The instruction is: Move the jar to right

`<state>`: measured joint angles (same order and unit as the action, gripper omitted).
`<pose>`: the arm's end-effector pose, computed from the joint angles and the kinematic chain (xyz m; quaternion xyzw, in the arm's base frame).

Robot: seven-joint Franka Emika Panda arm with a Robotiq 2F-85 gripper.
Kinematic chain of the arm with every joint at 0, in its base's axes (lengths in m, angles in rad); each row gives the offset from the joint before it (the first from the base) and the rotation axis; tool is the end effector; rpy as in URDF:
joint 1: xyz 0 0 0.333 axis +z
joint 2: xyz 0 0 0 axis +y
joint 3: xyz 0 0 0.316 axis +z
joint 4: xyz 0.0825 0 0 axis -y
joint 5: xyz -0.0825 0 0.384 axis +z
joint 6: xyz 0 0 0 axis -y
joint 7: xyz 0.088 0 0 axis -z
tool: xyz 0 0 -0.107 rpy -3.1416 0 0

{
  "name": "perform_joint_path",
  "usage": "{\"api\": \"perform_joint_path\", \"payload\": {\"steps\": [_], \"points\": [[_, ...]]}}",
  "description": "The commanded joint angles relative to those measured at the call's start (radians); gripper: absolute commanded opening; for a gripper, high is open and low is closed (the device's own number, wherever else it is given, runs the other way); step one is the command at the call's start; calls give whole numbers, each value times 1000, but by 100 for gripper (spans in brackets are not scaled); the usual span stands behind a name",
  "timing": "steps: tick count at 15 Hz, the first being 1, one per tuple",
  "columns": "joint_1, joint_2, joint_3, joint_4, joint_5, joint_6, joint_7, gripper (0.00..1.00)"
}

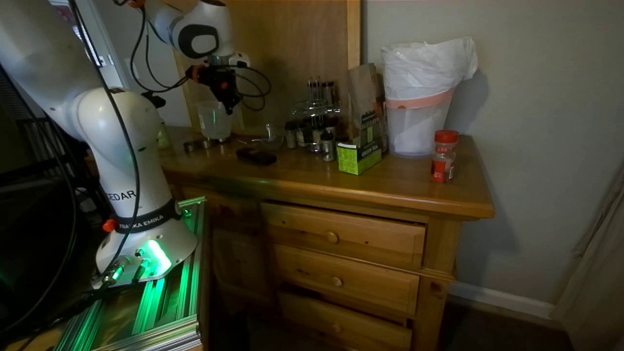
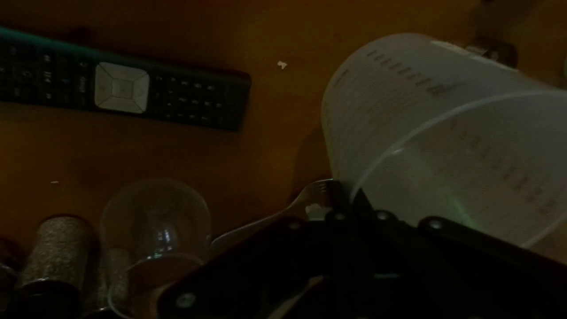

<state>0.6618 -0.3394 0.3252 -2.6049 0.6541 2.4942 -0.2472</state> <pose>0.2419 0.3562 0.3838 -0.9119 -0.3566 -0.0455 0.1982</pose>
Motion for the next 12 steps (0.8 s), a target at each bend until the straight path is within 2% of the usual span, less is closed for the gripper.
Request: {"api": "perform_joint_path", "payload": {"steps": [1,4,8,10,11,12], "points": [[-58,-99,9,-76,-62,46,129,1],[-101,-179,1,-125,-101,38,218,1],[-95,-250,-24,-155,-95,25,221,1],[-147,-312,9,-195,-142,45,331,1],[-196,-287,27,-145,-200,24,399,1],[-220,-304,38,-151,-232,21,451,1]]}}
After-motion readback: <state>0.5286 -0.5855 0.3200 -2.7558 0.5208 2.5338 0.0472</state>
